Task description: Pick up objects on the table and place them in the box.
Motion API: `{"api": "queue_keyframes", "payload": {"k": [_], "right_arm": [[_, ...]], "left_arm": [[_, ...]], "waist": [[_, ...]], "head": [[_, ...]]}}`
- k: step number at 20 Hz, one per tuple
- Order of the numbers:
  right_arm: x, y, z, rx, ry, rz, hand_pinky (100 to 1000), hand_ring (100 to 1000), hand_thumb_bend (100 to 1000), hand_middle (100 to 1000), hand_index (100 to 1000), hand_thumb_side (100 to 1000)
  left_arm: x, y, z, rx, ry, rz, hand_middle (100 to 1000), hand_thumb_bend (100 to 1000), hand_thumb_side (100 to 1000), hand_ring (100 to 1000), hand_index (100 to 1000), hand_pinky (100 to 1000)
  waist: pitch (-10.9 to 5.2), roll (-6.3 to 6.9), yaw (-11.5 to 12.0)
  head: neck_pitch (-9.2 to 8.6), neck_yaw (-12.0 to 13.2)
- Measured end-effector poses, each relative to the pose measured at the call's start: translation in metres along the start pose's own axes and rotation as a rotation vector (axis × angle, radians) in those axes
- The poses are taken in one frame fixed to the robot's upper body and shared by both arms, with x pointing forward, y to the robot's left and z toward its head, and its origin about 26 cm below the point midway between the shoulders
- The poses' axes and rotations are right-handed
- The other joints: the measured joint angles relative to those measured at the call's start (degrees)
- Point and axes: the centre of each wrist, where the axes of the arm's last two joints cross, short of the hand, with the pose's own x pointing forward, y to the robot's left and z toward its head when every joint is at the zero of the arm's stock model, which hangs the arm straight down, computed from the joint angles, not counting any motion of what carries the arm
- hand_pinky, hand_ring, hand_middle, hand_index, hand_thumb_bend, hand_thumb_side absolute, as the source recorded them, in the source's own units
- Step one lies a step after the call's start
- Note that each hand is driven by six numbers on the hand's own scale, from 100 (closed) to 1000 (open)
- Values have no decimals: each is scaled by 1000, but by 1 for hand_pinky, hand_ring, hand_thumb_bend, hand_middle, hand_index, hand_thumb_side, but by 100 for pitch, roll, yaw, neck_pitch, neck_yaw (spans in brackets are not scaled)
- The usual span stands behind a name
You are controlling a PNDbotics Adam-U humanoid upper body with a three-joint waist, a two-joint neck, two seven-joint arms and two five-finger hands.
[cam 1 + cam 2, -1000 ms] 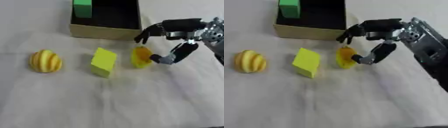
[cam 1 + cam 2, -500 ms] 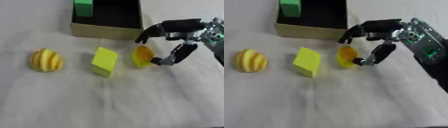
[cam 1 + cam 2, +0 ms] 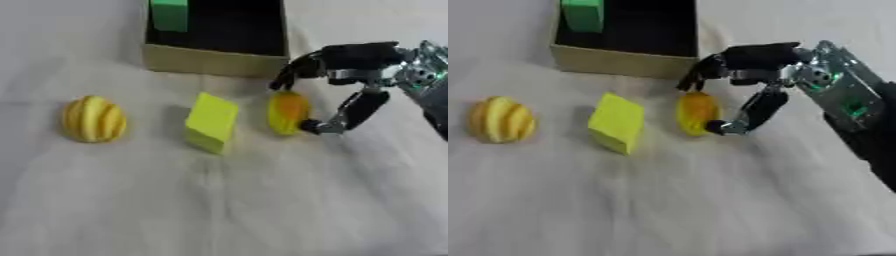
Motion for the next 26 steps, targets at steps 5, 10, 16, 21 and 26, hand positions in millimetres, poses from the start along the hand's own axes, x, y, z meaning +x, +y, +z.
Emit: {"api": "queue_keyframes", "payload": {"k": [5,10,16,21,26], "right_arm": [[-2,3,-2,6,10,2,883,749,253,778,918,429],[-2,7,-2,10,10,0,868,733,213,700,863,427],[-1,10,0,4,4,-6,836,681,100,595,779,438],[-1,13,0,-8,-10,-21,823,662,100,586,768,380],[2,14,1,-16,-27,-34,813,644,100,569,751,257]], "left_arm": [[0,-1,0,-5,-1,4,733,100,620,771,850,703],[0,-1,0,-5,1,8,733,100,624,771,849,702],[0,-2,0,-7,4,11,733,100,629,771,849,702],[0,-2,0,-8,6,11,734,100,628,770,849,701],[0,-2,1,-9,9,11,735,100,627,770,849,701]], "waist": [[16,-15,30],[23,-29,49],[23,-35,51],[22,-35,26],[5,-25,-1]], "head": [[0,-15],[1,-20],[2,-19],[25,-6],[29,5]]}}
